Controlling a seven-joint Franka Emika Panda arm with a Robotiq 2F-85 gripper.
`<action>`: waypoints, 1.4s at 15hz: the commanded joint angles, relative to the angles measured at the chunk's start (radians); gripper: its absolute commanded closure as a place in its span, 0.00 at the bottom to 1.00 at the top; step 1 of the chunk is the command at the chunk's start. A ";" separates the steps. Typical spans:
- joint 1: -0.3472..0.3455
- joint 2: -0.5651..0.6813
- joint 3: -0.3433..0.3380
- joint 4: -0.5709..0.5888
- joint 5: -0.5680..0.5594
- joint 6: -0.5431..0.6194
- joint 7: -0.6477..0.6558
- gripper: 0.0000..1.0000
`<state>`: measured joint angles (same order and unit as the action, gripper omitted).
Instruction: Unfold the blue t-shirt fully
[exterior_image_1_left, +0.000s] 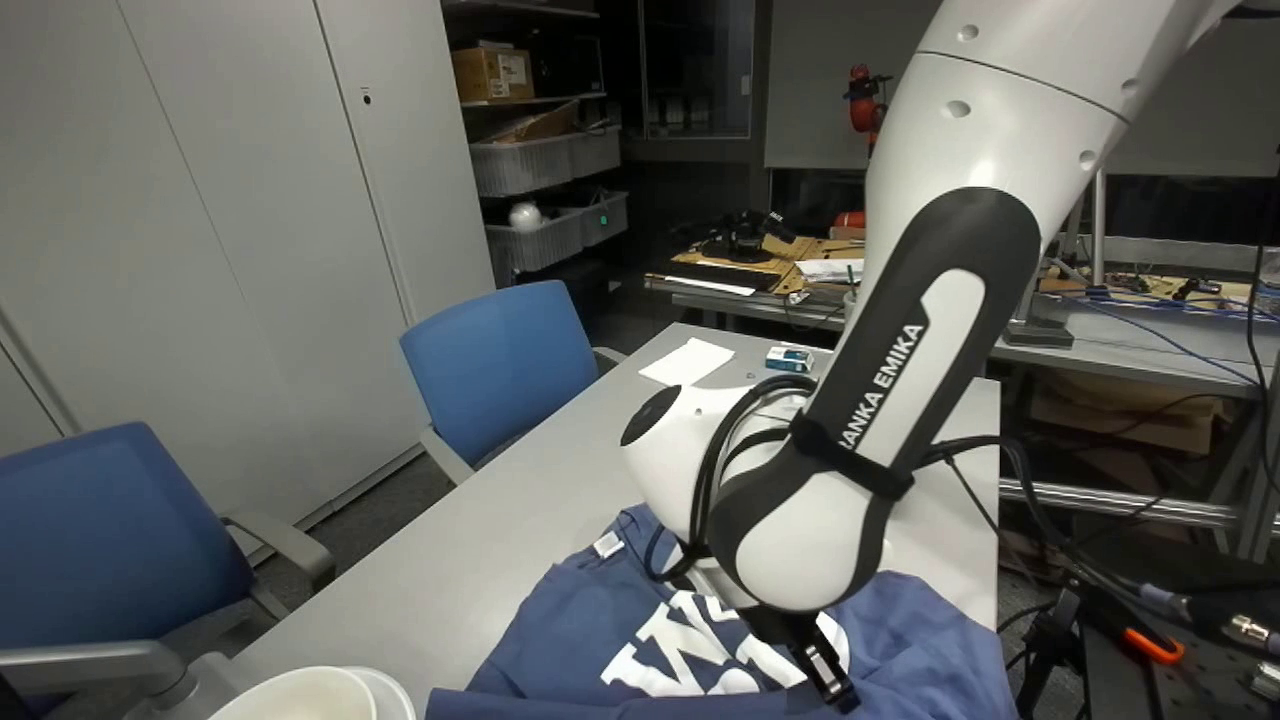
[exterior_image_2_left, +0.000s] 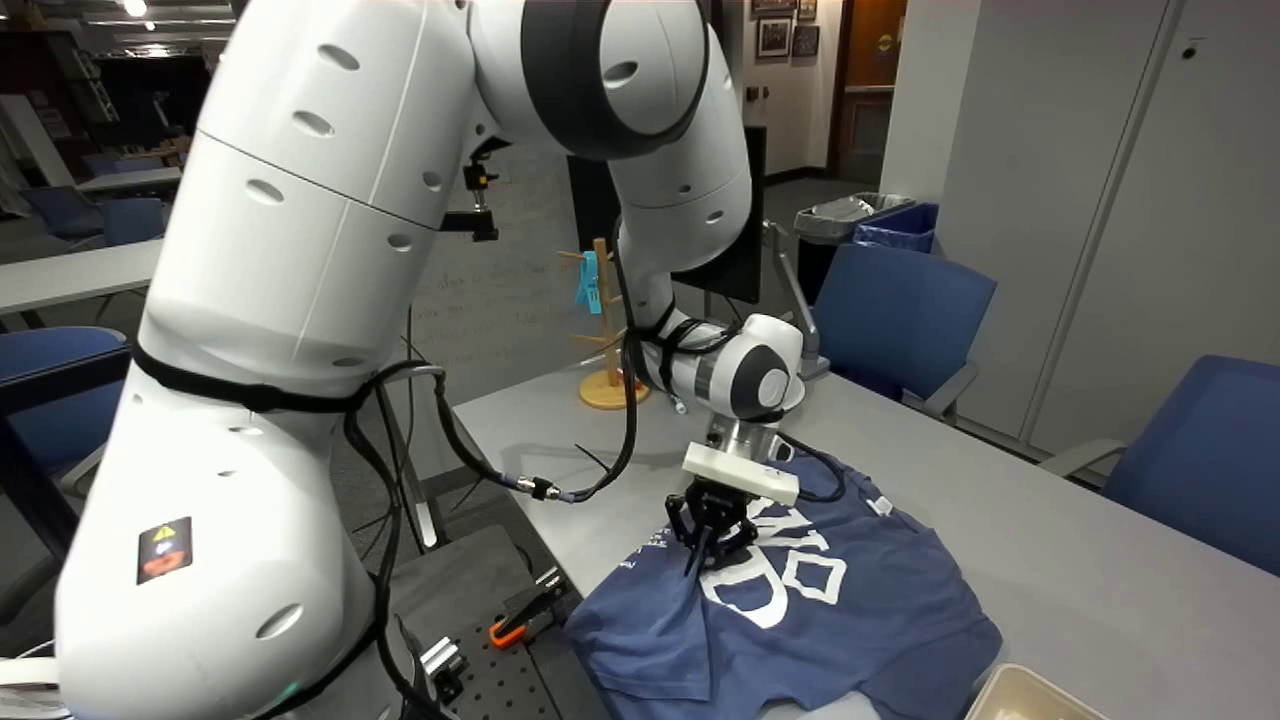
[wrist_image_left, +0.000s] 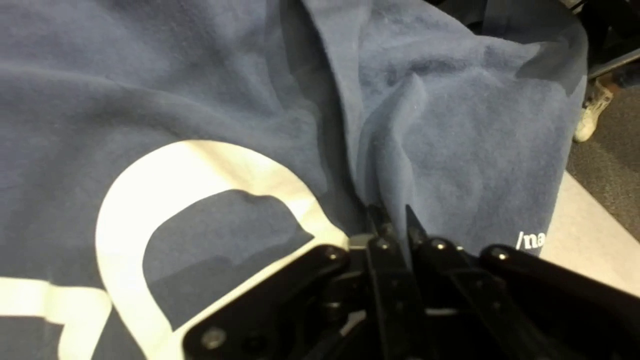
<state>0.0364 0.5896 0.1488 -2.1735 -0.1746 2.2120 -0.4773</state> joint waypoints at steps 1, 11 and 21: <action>0.020 -0.044 0.017 -0.008 -0.007 -0.020 0.022 1.00; 0.062 -0.213 0.196 -0.059 0.101 -0.012 -0.067 0.99; 0.127 -0.222 0.253 -0.049 0.183 -0.034 -0.080 0.66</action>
<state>0.1488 0.3934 0.4048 -2.2155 -0.0185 2.2061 -0.5313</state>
